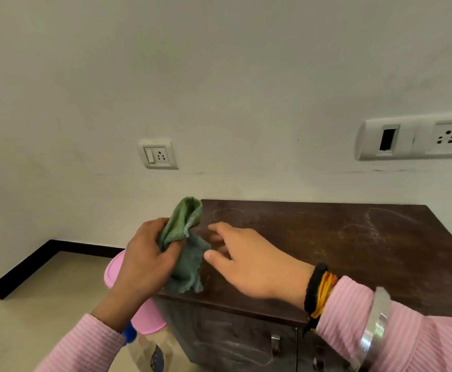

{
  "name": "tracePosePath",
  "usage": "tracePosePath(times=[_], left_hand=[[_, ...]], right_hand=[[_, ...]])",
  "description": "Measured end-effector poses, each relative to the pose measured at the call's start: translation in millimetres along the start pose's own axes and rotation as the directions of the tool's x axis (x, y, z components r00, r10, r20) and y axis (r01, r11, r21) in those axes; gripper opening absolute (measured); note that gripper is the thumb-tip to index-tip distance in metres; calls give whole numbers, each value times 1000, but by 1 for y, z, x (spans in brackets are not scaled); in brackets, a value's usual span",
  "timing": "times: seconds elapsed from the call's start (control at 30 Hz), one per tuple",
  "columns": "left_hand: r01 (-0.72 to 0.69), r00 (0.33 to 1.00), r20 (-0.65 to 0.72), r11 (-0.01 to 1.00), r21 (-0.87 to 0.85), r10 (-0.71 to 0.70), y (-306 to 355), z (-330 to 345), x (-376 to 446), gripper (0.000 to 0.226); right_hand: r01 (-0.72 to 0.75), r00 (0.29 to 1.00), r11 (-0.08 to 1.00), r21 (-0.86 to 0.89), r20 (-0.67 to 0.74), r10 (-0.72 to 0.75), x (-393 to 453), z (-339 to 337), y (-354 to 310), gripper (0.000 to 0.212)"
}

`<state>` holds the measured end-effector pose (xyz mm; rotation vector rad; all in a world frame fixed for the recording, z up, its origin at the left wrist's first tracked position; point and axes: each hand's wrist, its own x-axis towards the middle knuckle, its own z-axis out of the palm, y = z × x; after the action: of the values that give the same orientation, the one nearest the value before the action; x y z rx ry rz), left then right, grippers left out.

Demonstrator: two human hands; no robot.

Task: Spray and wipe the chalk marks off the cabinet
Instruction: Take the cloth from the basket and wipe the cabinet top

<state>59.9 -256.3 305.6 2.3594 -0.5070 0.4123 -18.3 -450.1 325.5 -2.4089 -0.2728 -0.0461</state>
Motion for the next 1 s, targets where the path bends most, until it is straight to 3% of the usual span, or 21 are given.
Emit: tracePosePath(times=[0.17, 0.37, 0.5, 0.67, 0.73, 0.87, 1.0], left_hand=[[-77, 994, 90, 984, 159, 63, -15, 18, 47, 25], [-105, 960, 281, 925, 366, -3, -38, 66, 77, 48], [-223, 931, 366, 777, 589, -10, -48, 84, 81, 52], [-452, 804, 586, 744, 492, 101, -49, 98, 88, 75], [-505, 769, 627, 719, 477, 124, -47, 107, 98, 74], [-490, 792, 585, 752, 440, 174, -41, 139, 136, 75], [-350, 868, 489, 805, 479, 86, -47, 157, 172, 71]], right_hand=[[-20, 998, 992, -121, -67, 12, 12, -15, 34, 59], [-67, 991, 974, -216, -131, 39, 17, -25, 63, 48], [-102, 990, 965, -243, -122, 74, 20, -26, 79, 46], [-115, 989, 961, -250, -115, 89, 27, -25, 91, 47], [-113, 990, 962, -250, -109, 88, 29, -25, 93, 47], [-116, 990, 960, -255, -107, 91, 33, -27, 95, 46], [-135, 988, 955, -265, -112, 108, 37, -27, 98, 47]])
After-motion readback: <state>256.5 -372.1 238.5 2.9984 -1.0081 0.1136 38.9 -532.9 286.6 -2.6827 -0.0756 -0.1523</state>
